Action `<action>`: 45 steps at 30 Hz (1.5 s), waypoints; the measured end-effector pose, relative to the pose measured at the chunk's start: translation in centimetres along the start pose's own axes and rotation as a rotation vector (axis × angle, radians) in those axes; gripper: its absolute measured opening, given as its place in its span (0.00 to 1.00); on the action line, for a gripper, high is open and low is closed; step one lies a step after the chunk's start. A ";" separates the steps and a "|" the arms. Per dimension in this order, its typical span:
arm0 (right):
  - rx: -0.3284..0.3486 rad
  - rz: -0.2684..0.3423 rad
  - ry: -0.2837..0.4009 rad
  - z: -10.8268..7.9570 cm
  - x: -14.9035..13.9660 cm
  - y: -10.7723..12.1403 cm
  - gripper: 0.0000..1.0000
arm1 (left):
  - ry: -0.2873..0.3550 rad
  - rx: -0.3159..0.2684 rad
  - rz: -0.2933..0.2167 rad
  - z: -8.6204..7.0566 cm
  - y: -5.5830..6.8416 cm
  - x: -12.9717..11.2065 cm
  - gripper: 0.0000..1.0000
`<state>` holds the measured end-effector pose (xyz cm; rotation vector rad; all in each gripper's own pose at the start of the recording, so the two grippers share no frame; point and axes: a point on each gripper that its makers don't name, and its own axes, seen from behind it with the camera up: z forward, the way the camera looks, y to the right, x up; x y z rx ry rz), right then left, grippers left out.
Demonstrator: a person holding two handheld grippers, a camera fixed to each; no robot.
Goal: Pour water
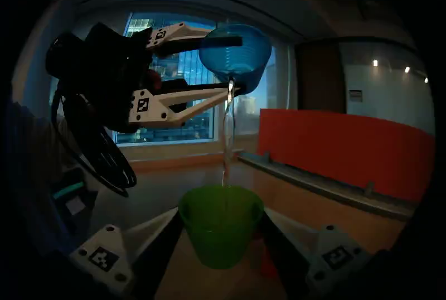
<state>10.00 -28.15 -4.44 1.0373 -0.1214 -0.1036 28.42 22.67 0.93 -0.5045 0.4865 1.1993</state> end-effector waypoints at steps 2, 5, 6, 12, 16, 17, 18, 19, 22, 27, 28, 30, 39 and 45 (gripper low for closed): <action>-0.001 0.000 0.001 0.0 0.0 0.0 0.90 | 0.001 0.001 0.006 0.0 0.0 0.0 0.83; -0.003 0.000 0.002 0.0 0.0 0.1 0.90 | 0.002 0.003 0.018 0.1 0.0 0.1 0.83; -0.003 -0.001 0.003 0.0 0.0 0.1 0.90 | 0.002 0.004 0.022 0.1 -0.1 0.1 0.83; -0.005 -0.001 0.006 -0.1 0.0 0.2 0.90 | 0.003 0.007 0.048 0.1 0.1 0.2 0.82; -0.006 -0.004 0.008 -0.1 0.1 0.2 0.90 | 0.005 0.009 0.065 0.2 0.4 0.3 0.82; -0.006 -0.004 0.009 -0.1 0.1 0.2 0.90 | 0.006 0.010 0.070 0.2 0.4 0.4 0.82; -0.006 -0.004 0.009 -0.1 0.1 0.2 0.90 | 0.007 0.010 0.074 0.2 0.5 0.4 0.82; -0.007 -0.004 0.009 -0.1 0.1 0.2 0.90 | 0.008 0.011 0.078 0.3 0.5 0.4 0.82; -0.008 -0.004 0.010 -0.1 0.2 0.3 0.90 | 0.011 0.012 0.088 0.4 0.5 0.5 0.83; -0.011 -0.006 0.011 -0.2 0.3 0.3 0.90 | 0.016 0.018 0.105 0.5 0.4 0.7 0.83; -0.011 -0.005 0.012 -0.2 0.3 0.3 0.90 | 0.016 0.019 0.110 0.5 0.4 0.7 0.83; -0.012 -0.005 0.012 -0.1 0.3 0.3 0.90 | 0.016 0.021 0.120 0.5 0.4 0.7 0.83; -0.012 -0.007 0.014 -0.1 0.3 0.2 0.90 | 0.021 0.030 0.156 0.5 0.2 0.9 0.83; -0.016 -0.008 0.014 -0.1 0.4 0.4 0.90 | 0.022 0.037 0.191 0.4 0.1 1.1 0.83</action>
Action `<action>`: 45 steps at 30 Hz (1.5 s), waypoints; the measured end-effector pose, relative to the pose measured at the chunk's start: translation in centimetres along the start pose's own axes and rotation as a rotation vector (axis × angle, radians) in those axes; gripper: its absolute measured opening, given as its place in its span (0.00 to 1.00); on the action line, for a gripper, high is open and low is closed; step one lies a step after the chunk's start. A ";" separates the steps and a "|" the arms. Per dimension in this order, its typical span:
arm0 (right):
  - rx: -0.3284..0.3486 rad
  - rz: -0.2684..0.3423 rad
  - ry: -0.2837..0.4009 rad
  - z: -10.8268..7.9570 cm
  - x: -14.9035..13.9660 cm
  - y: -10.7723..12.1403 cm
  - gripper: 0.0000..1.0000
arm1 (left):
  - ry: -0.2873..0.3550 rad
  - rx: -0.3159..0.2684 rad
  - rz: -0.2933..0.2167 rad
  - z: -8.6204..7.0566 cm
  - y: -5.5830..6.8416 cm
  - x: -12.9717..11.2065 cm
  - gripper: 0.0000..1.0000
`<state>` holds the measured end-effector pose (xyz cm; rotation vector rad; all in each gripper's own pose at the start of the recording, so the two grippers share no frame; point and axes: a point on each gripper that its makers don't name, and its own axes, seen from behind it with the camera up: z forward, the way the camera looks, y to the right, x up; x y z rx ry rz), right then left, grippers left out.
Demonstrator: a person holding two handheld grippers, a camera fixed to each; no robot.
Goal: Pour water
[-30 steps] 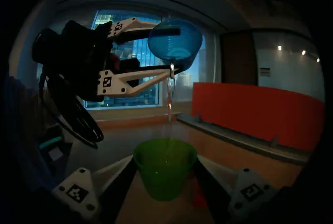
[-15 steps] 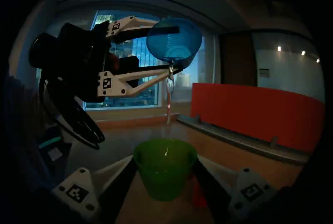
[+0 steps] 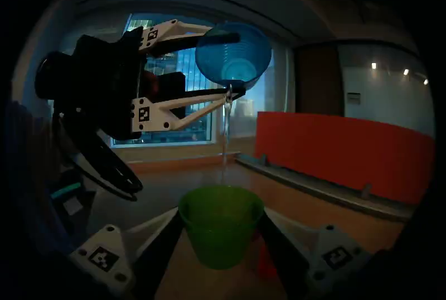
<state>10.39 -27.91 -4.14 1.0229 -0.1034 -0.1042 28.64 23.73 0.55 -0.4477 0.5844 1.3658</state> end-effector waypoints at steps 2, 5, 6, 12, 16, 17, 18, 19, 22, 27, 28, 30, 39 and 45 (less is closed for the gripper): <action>0.000 0.000 0.001 0.0 0.0 0.0 0.90 | 0.001 0.003 0.009 -0.1 0.0 0.1 0.82; -0.001 -0.001 0.002 0.0 0.1 0.1 0.90 | 0.003 0.007 0.020 -0.1 -0.1 0.2 0.83; -0.002 -0.002 0.002 0.0 0.1 0.1 0.90 | 0.004 0.008 0.023 -0.1 -0.2 0.2 0.83; -0.004 -0.001 0.006 0.0 0.4 0.2 0.90 | 0.008 0.020 0.069 -0.1 -0.6 0.5 0.83; -0.005 -0.001 0.011 0.0 0.5 0.2 0.90 | 0.009 0.028 0.091 -0.3 -0.7 0.7 0.83; -0.006 -0.001 0.011 0.0 0.5 0.3 0.90 | 0.010 0.030 0.094 -0.4 -0.7 0.8 0.83; -0.006 -0.001 0.012 0.0 0.5 0.3 0.90 | 0.010 0.032 0.097 -0.4 -0.7 0.9 0.83; -0.007 -0.001 0.012 0.0 0.5 0.3 0.90 | 0.011 0.033 0.100 -0.5 -0.6 1.0 0.83; -0.008 -0.001 0.012 0.0 0.5 0.4 0.90 | 0.011 0.035 0.106 -0.5 -0.5 1.1 0.82; -0.008 0.000 0.013 -0.1 0.5 0.3 0.90 | 0.012 0.033 0.105 -0.4 -0.4 1.1 0.83; -0.008 0.000 0.014 -0.1 0.5 0.3 0.90 | 0.012 0.032 0.103 -0.3 -0.5 1.1 0.83; -0.009 0.000 0.015 -0.1 0.5 0.4 0.90 | 0.012 0.031 0.100 -0.2 -0.6 1.1 0.83; -0.011 -0.002 0.016 -0.1 0.4 0.5 0.90 | 0.014 0.026 0.045 0.2 -0.7 0.8 0.83; -0.016 -0.002 0.018 -0.1 0.3 0.5 0.90 | 0.014 0.003 -0.128 0.2 0.0 0.5 0.83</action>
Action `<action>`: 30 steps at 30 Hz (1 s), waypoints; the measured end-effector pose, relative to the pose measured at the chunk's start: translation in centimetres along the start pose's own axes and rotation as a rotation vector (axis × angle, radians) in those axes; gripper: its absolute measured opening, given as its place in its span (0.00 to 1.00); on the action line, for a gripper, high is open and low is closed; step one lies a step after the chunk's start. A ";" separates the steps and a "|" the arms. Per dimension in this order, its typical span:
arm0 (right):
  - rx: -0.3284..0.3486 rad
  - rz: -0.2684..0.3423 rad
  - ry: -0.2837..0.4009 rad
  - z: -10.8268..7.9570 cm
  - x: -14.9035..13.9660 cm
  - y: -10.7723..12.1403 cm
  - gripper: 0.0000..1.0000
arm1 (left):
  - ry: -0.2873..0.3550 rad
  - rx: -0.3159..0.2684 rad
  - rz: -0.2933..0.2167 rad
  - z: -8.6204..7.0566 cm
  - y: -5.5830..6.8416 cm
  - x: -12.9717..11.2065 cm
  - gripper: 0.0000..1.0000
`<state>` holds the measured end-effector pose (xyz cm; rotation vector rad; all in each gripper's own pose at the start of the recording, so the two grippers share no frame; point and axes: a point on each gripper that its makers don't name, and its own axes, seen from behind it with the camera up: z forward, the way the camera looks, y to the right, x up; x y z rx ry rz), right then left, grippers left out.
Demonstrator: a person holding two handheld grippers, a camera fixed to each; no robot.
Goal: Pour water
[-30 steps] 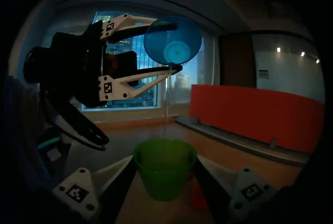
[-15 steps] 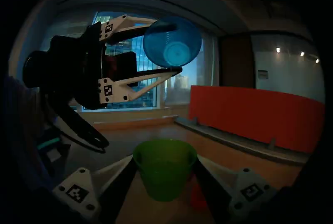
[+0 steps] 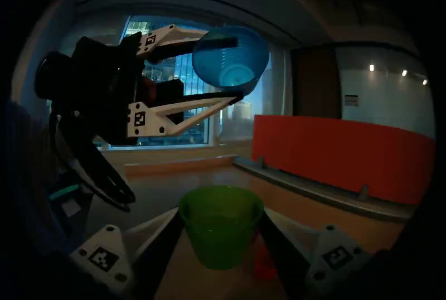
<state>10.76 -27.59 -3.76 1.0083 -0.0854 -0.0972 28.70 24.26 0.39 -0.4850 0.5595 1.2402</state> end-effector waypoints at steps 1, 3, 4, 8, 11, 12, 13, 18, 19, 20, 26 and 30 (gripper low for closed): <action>-0.001 0.000 0.000 0.0 0.0 0.0 0.90 | 0.001 -0.002 -0.028 0.0 0.0 0.0 0.83; -0.003 0.000 0.001 0.0 0.0 0.1 0.90 | 0.004 -0.004 -0.088 0.0 0.0 -0.1 0.82; -0.004 0.000 0.003 0.0 0.0 0.1 0.90 | 0.003 -0.004 -0.114 0.0 0.0 -0.2 0.83; -0.008 0.001 0.010 -0.1 0.3 0.2 0.90 | -0.005 -0.005 -0.230 0.0 -0.1 -0.7 0.83; -0.011 0.001 0.015 -0.1 0.5 0.2 0.90 | -0.012 -0.013 -0.333 -0.3 0.0 -1.0 0.83; -0.012 0.000 0.017 -0.1 0.6 0.2 0.90 | -0.014 -0.016 -0.368 -0.4 0.0 -1.1 0.83; -0.012 0.000 0.017 -0.1 0.6 0.2 0.90 | -0.017 -0.020 -0.409 -0.4 0.1 -1.2 0.82; -0.016 -0.003 0.022 -0.2 0.8 0.2 0.90 | -0.033 -0.028 -0.614 -0.2 0.0 -2.0 0.82; -0.017 -0.002 0.023 -0.2 0.8 0.2 0.90 | -0.033 -0.028 -0.646 -0.2 -0.1 -2.1 0.82; -0.017 -0.002 0.024 -0.2 0.9 0.2 0.90 | -0.033 -0.027 -0.681 -0.2 -0.1 -2.3 0.82; -0.021 -0.002 0.028 -0.4 1.1 0.3 0.91 | -0.030 -0.031 -0.856 -0.5 -0.2 -2.9 0.83; -0.024 -0.003 0.033 -0.4 1.3 0.3 0.90 | -0.036 -0.040 -0.973 -0.6 0.1 -3.5 0.82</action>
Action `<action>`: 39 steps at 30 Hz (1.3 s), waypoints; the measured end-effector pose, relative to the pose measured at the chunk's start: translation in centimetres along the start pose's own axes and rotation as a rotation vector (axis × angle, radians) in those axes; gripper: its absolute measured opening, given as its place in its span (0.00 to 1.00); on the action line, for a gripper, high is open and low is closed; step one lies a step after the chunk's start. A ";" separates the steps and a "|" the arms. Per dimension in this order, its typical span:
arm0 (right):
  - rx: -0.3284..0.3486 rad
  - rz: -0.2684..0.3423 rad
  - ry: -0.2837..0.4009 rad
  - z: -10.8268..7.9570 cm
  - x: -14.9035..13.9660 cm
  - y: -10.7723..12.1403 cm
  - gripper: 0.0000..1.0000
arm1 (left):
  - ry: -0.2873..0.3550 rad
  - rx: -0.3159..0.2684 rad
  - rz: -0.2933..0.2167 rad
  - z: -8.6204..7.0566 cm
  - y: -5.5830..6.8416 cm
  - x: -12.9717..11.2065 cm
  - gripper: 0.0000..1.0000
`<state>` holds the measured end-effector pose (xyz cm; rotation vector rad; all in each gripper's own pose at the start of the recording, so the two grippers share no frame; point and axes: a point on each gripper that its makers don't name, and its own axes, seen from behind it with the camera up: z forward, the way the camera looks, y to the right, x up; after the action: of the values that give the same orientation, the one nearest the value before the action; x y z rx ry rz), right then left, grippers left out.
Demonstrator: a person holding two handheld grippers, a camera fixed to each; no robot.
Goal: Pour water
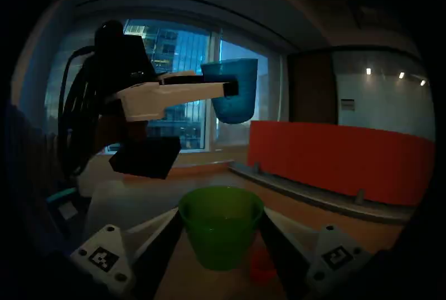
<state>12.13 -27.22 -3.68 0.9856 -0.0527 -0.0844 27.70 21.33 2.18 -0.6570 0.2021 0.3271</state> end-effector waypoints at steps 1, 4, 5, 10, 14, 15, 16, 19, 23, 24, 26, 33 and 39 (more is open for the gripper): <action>0.000 0.000 0.001 0.0 0.1 0.0 0.90 | -0.002 -0.005 -0.031 0.1 0.0 -0.1 0.82; -0.001 -0.001 0.003 -0.1 0.2 0.0 0.90 | -0.006 -0.021 -0.127 0.4 0.0 -0.3 0.82; -0.001 -0.002 0.004 -0.1 0.3 0.0 0.90 | -0.005 -0.027 -0.160 0.5 0.0 -0.3 0.82; -0.003 -0.003 0.006 -0.1 0.4 0.0 0.90 | -0.002 -0.049 -0.297 1.0 0.0 -0.5 0.82; -0.006 -0.004 0.005 -0.1 0.5 0.2 0.90 | -0.003 -0.065 -0.361 1.2 0.0 -0.8 0.82; -0.007 -0.004 0.004 -0.1 0.4 0.2 0.90 | -0.003 -0.068 -0.369 1.2 0.0 -0.9 0.82; -0.008 -0.004 0.004 -0.1 0.4 0.2 0.90 | -0.004 -0.068 -0.368 1.2 0.1 -1.0 0.82; -0.010 -0.003 0.005 -0.2 0.4 0.3 0.90 | -0.010 -0.067 -0.359 1.2 0.2 -1.4 0.83; -0.013 -0.001 0.003 -0.3 0.3 0.5 0.90 | -0.023 -0.067 -0.343 1.1 0.4 -1.9 0.83; -0.014 -0.001 0.002 -0.3 0.2 0.5 0.90 | -0.026 -0.066 -0.340 1.1 0.5 -2.0 0.82; -0.016 -0.001 -0.001 -0.4 0.1 0.6 0.90 | -0.032 -0.063 -0.340 1.0 0.4 -2.4 0.82; -0.033 0.006 -0.010 -1.1 0.0 1.3 0.90 | -0.056 -0.054 -0.348 0.4 0.1 -4.2 0.83; -0.053 0.014 -0.019 -1.9 -0.1 2.2 0.90 | -0.081 -0.039 -0.349 -0.4 -0.3 -6.2 0.83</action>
<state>12.25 -24.45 -2.88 0.9317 -0.0744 -0.0817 21.99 19.41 3.85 -0.7022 0.0017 0.0216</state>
